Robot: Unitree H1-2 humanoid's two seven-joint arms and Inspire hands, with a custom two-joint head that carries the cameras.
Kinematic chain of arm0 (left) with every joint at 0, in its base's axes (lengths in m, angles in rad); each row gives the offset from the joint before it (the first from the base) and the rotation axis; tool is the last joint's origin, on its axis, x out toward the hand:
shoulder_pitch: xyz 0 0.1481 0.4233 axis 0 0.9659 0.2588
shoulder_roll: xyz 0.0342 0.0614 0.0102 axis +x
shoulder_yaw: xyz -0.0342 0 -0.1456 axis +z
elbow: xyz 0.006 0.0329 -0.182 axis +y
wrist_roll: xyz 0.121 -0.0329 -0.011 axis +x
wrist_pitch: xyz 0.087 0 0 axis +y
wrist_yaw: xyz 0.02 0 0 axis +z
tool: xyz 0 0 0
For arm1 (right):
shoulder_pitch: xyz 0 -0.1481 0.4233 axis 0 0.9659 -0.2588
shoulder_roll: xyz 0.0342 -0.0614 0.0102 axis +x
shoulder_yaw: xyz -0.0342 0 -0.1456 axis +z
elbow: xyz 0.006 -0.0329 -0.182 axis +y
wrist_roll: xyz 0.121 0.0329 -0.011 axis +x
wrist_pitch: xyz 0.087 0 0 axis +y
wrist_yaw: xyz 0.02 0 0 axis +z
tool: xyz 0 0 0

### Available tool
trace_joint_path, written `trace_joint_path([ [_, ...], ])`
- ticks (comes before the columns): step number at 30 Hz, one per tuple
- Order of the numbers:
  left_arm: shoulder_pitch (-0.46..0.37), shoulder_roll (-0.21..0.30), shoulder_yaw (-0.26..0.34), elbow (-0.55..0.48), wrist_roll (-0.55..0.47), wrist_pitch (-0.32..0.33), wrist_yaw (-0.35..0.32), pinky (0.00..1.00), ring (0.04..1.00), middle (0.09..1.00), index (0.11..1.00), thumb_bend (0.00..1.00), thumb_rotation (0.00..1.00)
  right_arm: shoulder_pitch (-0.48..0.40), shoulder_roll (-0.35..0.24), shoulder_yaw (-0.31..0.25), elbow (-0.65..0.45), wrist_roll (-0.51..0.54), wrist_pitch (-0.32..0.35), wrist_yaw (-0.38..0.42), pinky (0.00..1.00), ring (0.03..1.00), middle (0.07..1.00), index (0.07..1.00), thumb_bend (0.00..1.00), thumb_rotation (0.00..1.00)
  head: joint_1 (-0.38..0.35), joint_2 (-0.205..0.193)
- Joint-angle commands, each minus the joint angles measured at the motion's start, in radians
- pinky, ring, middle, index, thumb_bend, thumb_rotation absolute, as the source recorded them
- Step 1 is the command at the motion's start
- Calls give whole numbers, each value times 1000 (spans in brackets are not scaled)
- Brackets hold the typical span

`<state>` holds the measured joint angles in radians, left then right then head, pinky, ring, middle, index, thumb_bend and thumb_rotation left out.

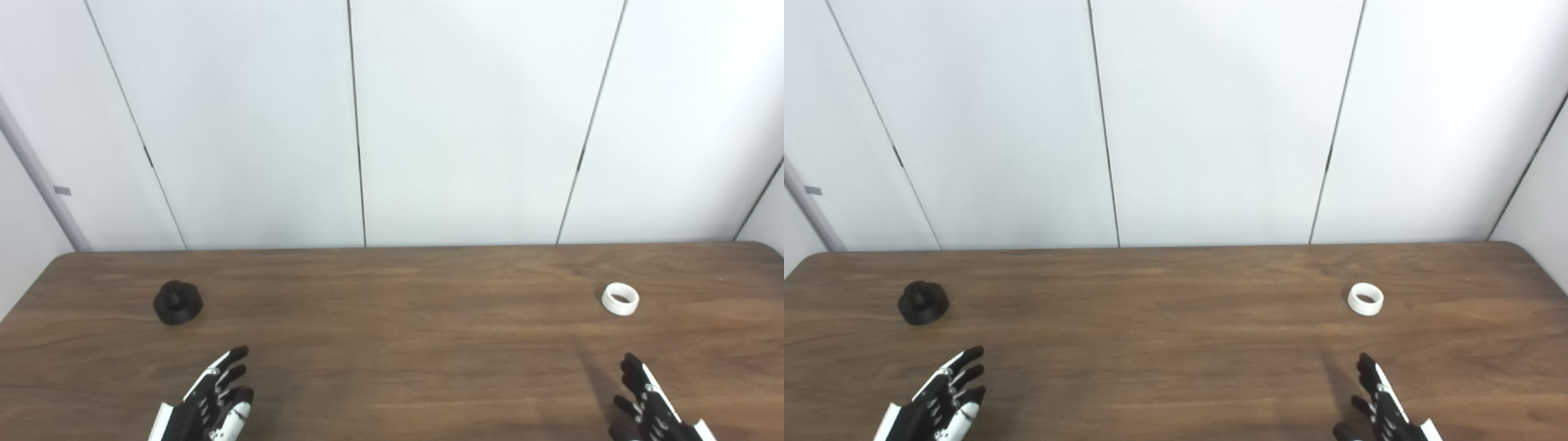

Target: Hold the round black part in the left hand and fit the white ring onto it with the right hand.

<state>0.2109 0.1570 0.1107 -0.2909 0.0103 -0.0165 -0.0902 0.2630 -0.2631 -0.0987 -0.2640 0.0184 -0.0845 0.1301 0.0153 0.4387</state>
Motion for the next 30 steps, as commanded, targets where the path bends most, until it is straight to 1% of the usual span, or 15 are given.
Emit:
trace_joint_path([
  [1, -10, 7, 1, -27, 13, -39, 12, 821, 902, 946, 879, 221, 360, -7, -9, -6, -30, -6, -7, -3, 901, 1000, 1000, 1000, 515, 645, 0, 0],
  [11, -6, 5, 1, -40, 11, -25, 13, 828, 907, 952, 882, 216, 332, -5, -7, -6, -37, 0, -10, 0, 909, 1000, 1000, 1000, 505, 646, 1, 7],
  [14, -5, 2, 0, -40, 20, -31, 18, 825, 900, 946, 875, 226, 326, -4, -9, -7, -41, 7, -4, 3, 918, 1000, 1000, 1000, 523, 652, 18, 10],
  [15, -4, 4, -3, -42, 41, -33, 22, 824, 898, 945, 873, 228, 324, -3, -11, -8, -43, 4, -2, 2, 920, 1000, 1000, 1000, 524, 653, 23, 11],
  [16, -3, 8, -7, -46, 78, -34, 30, 827, 898, 949, 874, 235, 318, -2, -12, -9, -43, 5, -3, 3, 918, 1000, 1000, 1000, 518, 656, 30, 13],
  [17, -2, 11, -10, -50, 106, -34, 35, 810, 885, 942, 863, 265, 299, -1, -13, -10, -42, 6, -4, 3, 924, 1000, 1000, 1000, 503, 654, 32, 13],
  [18, -2, 9, -10, -56, 154, -35, 52, 804, 881, 940, 859, 275, 290, 0, -14, -12, -42, 9, -5, 3, 926, 1000, 1000, 1000, 498, 653, 43, 14],
  [19, -4, 8, -8, -63, 215, -42, 76, 799, 877, 921, 827, 346, 261, 2, -17, -15, -42, 16, -5, 5, 932, 1000, 1000, 1000, 488, 650, 55, 15],
  [20, -6, 6, -8, -67, 257, -46, 93, 817, 891, 914, 808, 410, 225, 4, -18, -17, -42, 21, -5, 6, 939, 1000, 1000, 1000, 482, 651, 58, 15],
  [22, -15, -1, -2, -69, 341, -56, 140, 830, 901, 905, 787, 491, 182, 5, -25, -24, -39, 34, -5, 10, 945, 1000, 1000, 1000, 477, 652, 90, 18],
  [23, -23, -5, 7, -70, 378, -54, 167, 850, 916, 912, 778, 546, 123, 5, -28, -27, -38, 43, -4, 13, 948, 1000, 1000, 1000, 463, 646, 94, 19],
  [25, -40, -1, 29, -68, 476, -41, 227, 868, 941, 920, 756, 660, 51, 4, -38, -36, -30, 64, -6, 23, 966, 1000, 1000, 1000, 429, 628, 135, 25],
  [27, -57, 16, 46, -64, 583, -24, 271, 957, 960, 924, 744, 718, 58, 2, -48, -46, -19, 89, -9, 36, 984, 1000, 1000, 1000, 400, 616, 167, 27],
  [28, -66, 24, 54, -62, 621, -16, 287, 978, 966, 922, 731, 749, 60, 2, -53, -49, -13, 104, -14, 44, 992, 1000, 1000, 1000, 387, 606, 190, 26],
  [30, -91, 38, 80, -52, 667, -3, 323, 996, 969, 917, 699, 770, 72, -1, -65, -54, 2, 124, -31, 58, 999, 1000, 1000, 1000, 354, 581, 218, 25],
])
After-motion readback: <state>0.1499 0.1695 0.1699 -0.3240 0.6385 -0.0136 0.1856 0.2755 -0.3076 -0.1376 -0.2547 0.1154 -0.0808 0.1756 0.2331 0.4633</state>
